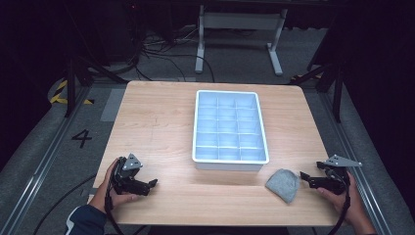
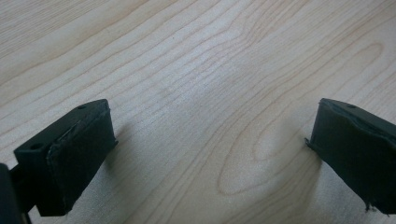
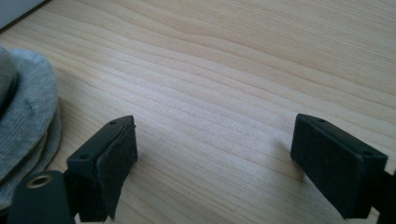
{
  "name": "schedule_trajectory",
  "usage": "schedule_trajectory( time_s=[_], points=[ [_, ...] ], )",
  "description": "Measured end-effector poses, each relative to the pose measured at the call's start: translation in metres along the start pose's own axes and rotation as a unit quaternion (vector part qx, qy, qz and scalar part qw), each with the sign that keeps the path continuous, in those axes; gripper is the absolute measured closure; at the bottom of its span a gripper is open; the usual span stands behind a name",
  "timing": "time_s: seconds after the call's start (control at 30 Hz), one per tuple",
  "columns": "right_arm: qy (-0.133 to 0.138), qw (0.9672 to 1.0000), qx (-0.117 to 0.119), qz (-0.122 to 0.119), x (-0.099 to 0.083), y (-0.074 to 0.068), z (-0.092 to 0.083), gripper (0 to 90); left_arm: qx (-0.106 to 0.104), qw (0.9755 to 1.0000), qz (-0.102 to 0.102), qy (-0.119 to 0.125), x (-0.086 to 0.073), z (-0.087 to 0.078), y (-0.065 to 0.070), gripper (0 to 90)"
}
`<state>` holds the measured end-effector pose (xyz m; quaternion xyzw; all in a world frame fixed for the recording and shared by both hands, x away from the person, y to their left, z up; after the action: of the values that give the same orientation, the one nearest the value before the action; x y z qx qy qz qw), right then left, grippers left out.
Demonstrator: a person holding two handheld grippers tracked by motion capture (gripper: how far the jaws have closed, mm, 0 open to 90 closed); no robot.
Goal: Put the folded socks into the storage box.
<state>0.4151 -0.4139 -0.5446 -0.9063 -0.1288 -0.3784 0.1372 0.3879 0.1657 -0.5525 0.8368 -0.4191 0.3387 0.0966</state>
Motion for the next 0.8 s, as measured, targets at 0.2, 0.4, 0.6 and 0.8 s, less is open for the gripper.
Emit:
schedule_trajectory(
  time_s=[0.2,0.4,0.6,0.8],
  points=[
    [0.001,1.0000,-0.003,0.004,-0.001,0.002,-0.001,15.2,-0.002,1.0000,0.004,0.001,0.000,0.000,-0.001,0.1],
    [-0.004,1.0000,0.001,0.008,-0.003,0.004,-0.005,15.9,-0.001,1.0000,0.008,0.003,0.000,0.000,-0.002,0.5],
    [-0.001,1.0000,0.008,0.002,0.000,0.000,-0.011,18.2,-0.003,1.0000,0.007,0.003,0.000,0.000,-0.002,0.5],
    [0.018,0.9997,0.016,-0.008,0.009,-0.008,-0.019,18.6,-0.002,1.0000,0.008,0.003,0.000,0.000,-0.002,0.5]
  ],
)
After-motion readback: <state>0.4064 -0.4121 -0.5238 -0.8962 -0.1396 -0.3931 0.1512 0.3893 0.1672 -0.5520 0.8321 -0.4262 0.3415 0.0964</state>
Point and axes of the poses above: each handheld gripper's, and its own axes: z roughly forward along the jaws, x roughly out of its top, y roughly to its right, the point moved 9 cm from there along z, roughly forward along the jaws, and after that the axes turned 12 degrees about z, right-handed, at the moved point
